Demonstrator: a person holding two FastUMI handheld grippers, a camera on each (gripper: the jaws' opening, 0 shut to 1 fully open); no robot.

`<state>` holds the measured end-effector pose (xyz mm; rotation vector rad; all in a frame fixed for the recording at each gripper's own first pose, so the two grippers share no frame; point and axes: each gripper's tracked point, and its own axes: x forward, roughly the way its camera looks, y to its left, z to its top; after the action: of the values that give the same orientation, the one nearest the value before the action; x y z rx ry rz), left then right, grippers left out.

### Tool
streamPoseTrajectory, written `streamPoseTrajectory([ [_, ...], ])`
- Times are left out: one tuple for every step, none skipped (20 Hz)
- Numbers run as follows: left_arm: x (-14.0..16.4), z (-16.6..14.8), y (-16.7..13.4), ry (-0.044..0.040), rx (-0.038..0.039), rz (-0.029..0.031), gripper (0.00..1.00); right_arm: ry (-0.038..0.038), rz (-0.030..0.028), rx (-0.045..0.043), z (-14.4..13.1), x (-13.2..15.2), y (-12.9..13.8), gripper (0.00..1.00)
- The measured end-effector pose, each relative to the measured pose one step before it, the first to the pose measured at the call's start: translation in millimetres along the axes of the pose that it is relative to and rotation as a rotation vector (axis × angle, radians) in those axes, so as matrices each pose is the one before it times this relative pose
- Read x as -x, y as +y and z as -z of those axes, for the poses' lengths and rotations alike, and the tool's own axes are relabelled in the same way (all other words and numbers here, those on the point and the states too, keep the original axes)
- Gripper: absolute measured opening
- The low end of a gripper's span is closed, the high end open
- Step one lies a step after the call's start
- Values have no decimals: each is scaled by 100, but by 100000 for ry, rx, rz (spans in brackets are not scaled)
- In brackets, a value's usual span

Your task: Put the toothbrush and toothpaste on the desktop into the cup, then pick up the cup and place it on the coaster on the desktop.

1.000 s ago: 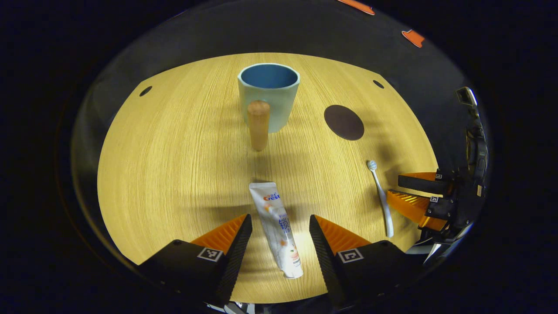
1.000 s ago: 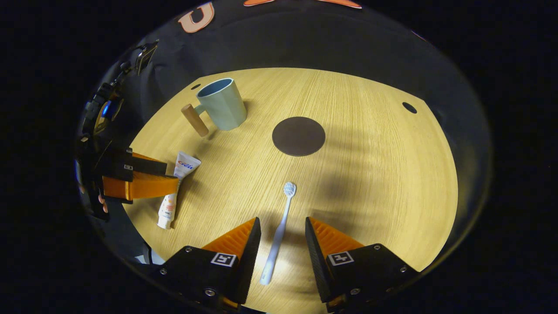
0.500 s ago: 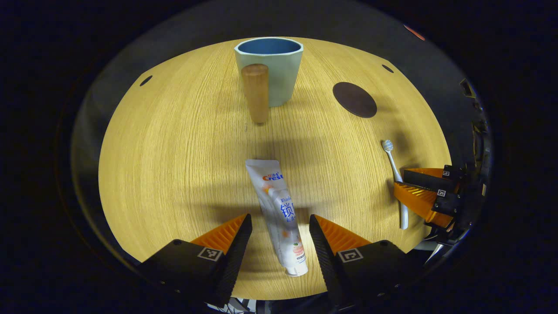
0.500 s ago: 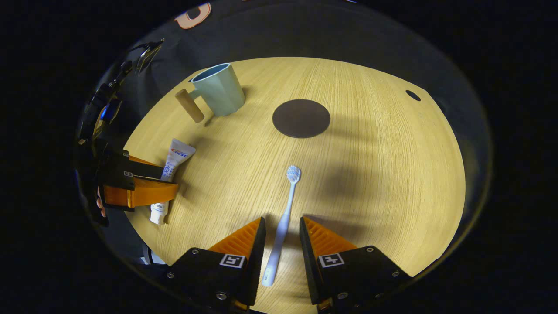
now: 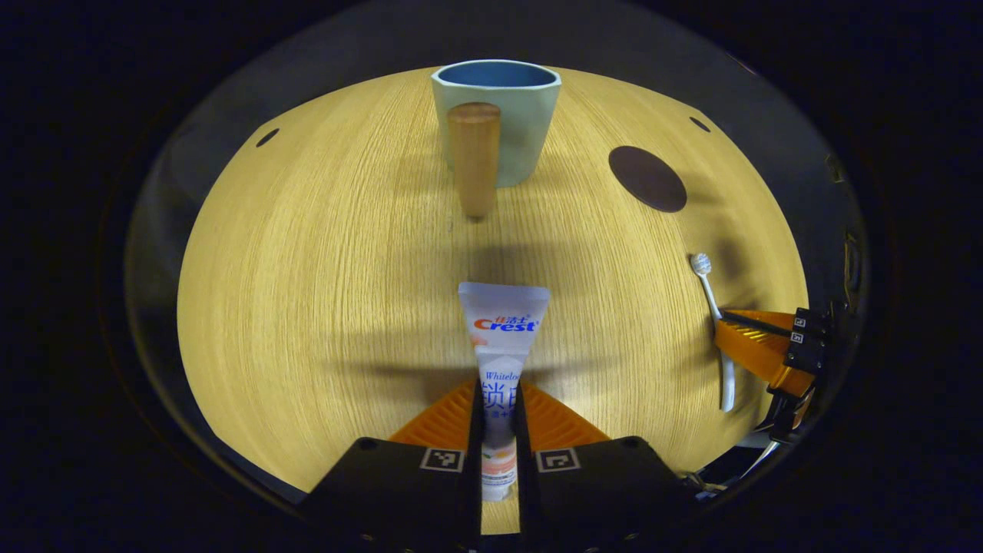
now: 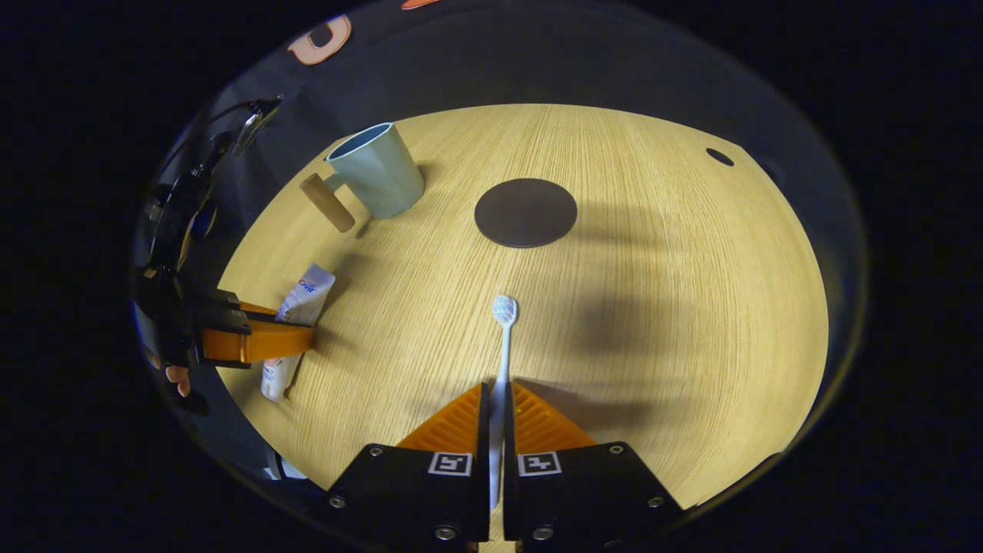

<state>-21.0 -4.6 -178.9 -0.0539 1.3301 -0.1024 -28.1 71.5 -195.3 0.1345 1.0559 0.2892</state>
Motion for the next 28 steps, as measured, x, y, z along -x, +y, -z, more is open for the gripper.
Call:
streamPoseTrajectory([
  [43, 34, -103, -890, -33, 1153, 17, -1561, 7, 502, -118, -30, -19, 6],
  [50, -178, -206, -1239, 358, 1646, 17, -1435, -363, -225, -20, 73, -10, 6],
  [145, -224, -6, -1602, 190, 2155, 17, -1156, -546, -184, -151, 39, 7, 5],
  [277, -491, -96, -1200, -315, 2009, 13, -1082, -336, -275, -6, -15, 94, 5],
  [398, -85, 281, -896, -203, 1905, 13, -955, -351, -280, -84, 49, 98, 5],
  [181, -135, -9, -809, 319, 1590, 13, -1171, -770, -515, -138, 12, 213, 5],
  [237, -296, 311, -1695, -391, 1269, 13, -1171, -278, -142, -223, 171, 2, 5],
  [48, -345, 238, -2236, 210, 738, 13, -1611, 36, -638, -173, 288, 34, 5],
  [-331, -27, -125, -2283, -675, 766, 13, -1526, -195, -1043, -231, 136, 14, 5],
  [42, -305, 169, -2714, -406, 1028, 13, -1833, -441, -1912, -373, 126, 136, 5],
  [89, -69, 263, -2353, -1, 641, 13, -1219, -996, -950, -230, 226, 129, 5],
  [135, -407, 240, -2465, -25, 834, 13, -2210, -600, -987, -381, 365, -140, 5],
  [373, -383, 367, -2469, 215, 571, 13, -2001, -466, -459, -362, 345, 25, 5],
  [288, -503, 319, -1964, -80, 161, 13, -2346, -1186, -803, -399, 558, 170, 5],
  [-47, -164, 182, -2676, -199, 166, 13, -2202, -1348, -754, -395, 517, 83, 5],
  [-18, -459, 213, -2503, -32, 167, 13, -2309, -1123, -206, -513, 822, -95, 5],
  [148, -383, 76, -2696, -167, 931, 13, -2385, -672, 248, -543, 539, 10, 5],
  [219, -342, 117, -2413, 132, 693, 13, -2217, -171, 320, -425, 326, 117, 5],
  [233, 123, -31, -1842, 61, 1117, 13, -2323, -202, 171, -441, 402, 104, 5],
  [108, -204, -45, -2446, 333, 1637, 13, -2786, 9, 28, -440, 116, 214, 5],
  [-65, -135, 190, -2193, 421, 778, 13, -2666, -360, 321, -354, 435, 32, 5],
  [-57, -287, 104, -2671, 92, 272, 13, -2169, -448, 410, -331, 480, 25, 5],
  [-12, -222, -16, -3122, -195, -45, 13, -2126, -619, 96, -438, 452, 8, 5],
  [46, -399, 7, -3021, -110, 61, 13, -1911, -726, 281, -413, 448, 144, 5],
  [165, -334, -98, -2957, 294, 340, 13, -1397, -898, 114, -392, 347, 126, 5],
  [-26, -227, -136, -1432, 737, 1515, 13, -698, -2215, 24, -58, 393, 241, 5],
  [83, -543, -213, -1569, 1837, 1645, 13, -1783, -1856, -431, -449, 100, 137, 5],
  [-24, -480, -163, -1729, 795, 1183, 13, -2171, -733, 367, -465, 95, 18, 5],
])
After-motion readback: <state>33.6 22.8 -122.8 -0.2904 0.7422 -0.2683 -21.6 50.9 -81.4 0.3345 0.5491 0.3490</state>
